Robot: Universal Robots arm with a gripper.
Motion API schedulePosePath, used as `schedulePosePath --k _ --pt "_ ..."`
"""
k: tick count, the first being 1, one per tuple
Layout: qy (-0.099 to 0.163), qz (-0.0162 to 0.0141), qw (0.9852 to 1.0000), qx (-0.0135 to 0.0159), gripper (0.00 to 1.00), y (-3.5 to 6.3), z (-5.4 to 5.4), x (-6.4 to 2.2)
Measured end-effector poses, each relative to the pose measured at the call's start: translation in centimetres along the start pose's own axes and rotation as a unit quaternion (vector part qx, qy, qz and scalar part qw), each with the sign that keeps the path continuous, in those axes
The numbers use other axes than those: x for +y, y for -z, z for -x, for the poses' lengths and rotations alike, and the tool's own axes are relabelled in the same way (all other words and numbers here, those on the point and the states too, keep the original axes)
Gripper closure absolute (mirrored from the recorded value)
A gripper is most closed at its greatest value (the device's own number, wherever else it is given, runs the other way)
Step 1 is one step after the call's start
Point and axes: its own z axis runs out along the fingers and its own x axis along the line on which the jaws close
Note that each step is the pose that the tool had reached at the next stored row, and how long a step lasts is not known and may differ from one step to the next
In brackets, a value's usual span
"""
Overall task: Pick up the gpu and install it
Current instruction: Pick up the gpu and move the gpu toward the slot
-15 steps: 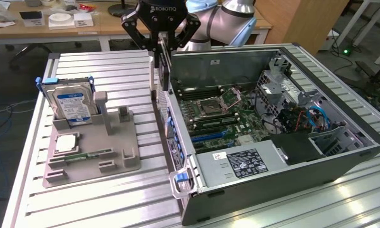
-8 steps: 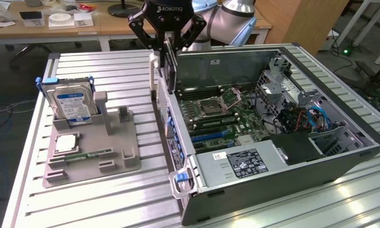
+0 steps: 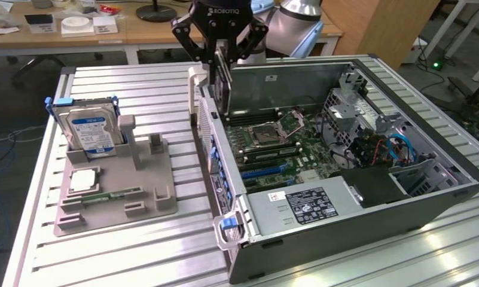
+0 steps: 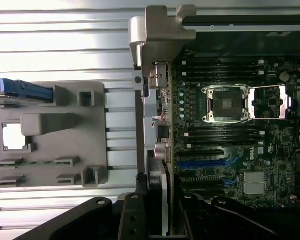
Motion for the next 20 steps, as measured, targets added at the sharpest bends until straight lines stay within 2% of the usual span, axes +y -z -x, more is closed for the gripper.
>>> schedulePosePath --k 20 --pt "0.000 0.0000 1.0000 0.0000 0.72 -0.05 3.3 0.17"
